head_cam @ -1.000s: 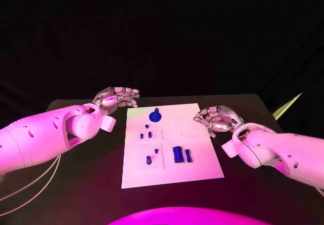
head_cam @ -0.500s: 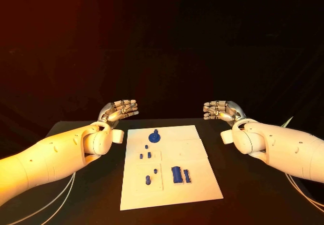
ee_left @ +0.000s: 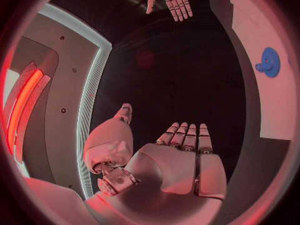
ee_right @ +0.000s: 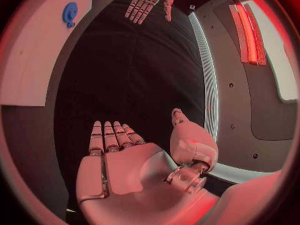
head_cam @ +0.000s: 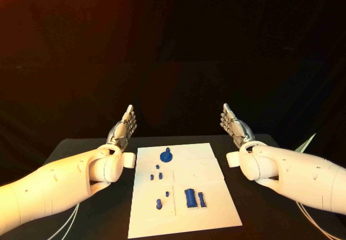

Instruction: Assemble the parts on the task board

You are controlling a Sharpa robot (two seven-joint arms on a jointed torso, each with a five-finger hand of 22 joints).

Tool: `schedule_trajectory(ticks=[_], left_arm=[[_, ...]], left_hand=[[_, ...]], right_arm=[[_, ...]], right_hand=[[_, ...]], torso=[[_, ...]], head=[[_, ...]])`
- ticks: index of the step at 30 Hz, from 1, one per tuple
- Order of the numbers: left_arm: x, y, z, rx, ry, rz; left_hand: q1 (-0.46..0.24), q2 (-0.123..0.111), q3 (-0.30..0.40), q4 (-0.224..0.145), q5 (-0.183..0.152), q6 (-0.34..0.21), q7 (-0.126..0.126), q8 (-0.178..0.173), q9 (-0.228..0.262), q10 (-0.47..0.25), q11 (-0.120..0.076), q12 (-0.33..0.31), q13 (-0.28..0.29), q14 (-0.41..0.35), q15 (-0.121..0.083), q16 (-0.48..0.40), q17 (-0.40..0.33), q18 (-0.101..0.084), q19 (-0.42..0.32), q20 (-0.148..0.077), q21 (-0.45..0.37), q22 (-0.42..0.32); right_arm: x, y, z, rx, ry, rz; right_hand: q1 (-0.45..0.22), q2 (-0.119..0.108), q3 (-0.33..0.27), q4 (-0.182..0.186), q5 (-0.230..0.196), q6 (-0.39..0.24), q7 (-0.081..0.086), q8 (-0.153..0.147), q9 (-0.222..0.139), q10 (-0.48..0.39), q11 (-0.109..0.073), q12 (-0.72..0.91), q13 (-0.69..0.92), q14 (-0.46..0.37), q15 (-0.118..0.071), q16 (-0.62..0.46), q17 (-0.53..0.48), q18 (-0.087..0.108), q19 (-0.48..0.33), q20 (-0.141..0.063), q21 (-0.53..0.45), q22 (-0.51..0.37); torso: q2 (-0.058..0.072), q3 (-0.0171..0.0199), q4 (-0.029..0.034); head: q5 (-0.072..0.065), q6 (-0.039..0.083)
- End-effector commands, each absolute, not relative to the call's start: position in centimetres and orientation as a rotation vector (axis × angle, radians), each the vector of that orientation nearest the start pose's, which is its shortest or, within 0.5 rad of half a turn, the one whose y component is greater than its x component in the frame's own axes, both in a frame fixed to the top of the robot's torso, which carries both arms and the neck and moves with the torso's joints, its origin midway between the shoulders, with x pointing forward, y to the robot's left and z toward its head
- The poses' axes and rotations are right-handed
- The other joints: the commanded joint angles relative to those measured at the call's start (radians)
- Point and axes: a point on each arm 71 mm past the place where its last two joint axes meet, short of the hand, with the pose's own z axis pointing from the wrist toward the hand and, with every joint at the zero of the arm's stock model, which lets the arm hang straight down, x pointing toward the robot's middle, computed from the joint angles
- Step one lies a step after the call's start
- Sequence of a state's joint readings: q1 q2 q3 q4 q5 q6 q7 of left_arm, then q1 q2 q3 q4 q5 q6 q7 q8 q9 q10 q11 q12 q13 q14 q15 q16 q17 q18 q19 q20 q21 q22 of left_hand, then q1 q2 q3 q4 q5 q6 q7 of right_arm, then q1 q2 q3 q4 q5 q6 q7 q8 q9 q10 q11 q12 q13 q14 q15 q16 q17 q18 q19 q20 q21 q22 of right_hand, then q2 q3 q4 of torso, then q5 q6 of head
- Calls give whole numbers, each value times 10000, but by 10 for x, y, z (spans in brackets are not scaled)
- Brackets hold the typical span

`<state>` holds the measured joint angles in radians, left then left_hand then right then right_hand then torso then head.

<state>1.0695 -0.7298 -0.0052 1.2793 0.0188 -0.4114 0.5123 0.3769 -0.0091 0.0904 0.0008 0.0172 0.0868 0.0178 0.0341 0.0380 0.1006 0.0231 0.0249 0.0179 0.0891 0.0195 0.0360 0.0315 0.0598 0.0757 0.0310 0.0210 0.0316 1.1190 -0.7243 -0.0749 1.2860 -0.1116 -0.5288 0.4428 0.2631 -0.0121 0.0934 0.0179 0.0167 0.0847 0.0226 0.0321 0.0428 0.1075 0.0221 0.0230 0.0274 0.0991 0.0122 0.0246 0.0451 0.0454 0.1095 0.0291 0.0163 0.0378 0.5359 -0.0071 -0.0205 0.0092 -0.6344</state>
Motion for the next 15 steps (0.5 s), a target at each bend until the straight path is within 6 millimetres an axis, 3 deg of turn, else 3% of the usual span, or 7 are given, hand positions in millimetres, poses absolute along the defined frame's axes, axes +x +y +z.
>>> schedule_trajectory(ticks=[1,8,15], left_arm=[[499,222,-238,-12086,12440,-13154],[473,200,-229,-12091,12259,-12535],[462,193,-224,-12089,12183,-12303]], left_hand=[[-3769,91,-904,-8,-172,-868,-178,-341,-380,-1006,-231,-249,-179,-891,-195,-360,-315,-598,-757,-310,-210,-316],[-3769,91,-904,-8,-172,-868,-178,-341,-380,-1006,-231,-249,-179,-891,-195,-360,-315,-598,-757,-310,-210,-316],[-3769,91,-904,-8,-172,-868,-178,-341,-380,-1006,-231,-249,-179,-891,-195,-360,-315,-598,-757,-310,-210,-316]], right_arm=[[495,-218,-237,11172,12898,12078],[469,-198,-227,11899,12316,12261],[462,-192,-224,12089,12178,12289]], right_hand=[[-2631,121,-934,-179,-167,-847,-226,-321,-428,-1075,-221,-230,-274,-991,-122,-246,-451,-454,-1095,-291,-163,-378],[-2631,121,-934,-179,-167,-847,-226,-321,-428,-1075,-221,-230,-274,-991,-122,-246,-451,-454,-1095,-291,-163,-378],[-2631,121,-934,-179,-167,-847,-226,-321,-428,-1075,-221,-230,-274,-991,-122,-246,-451,-454,-1095,-291,-163,-378]], torso=[[74,64,184],[83,71,205],[83,71,205]], head=[[-80,298],[-92,344],[-92,344]])
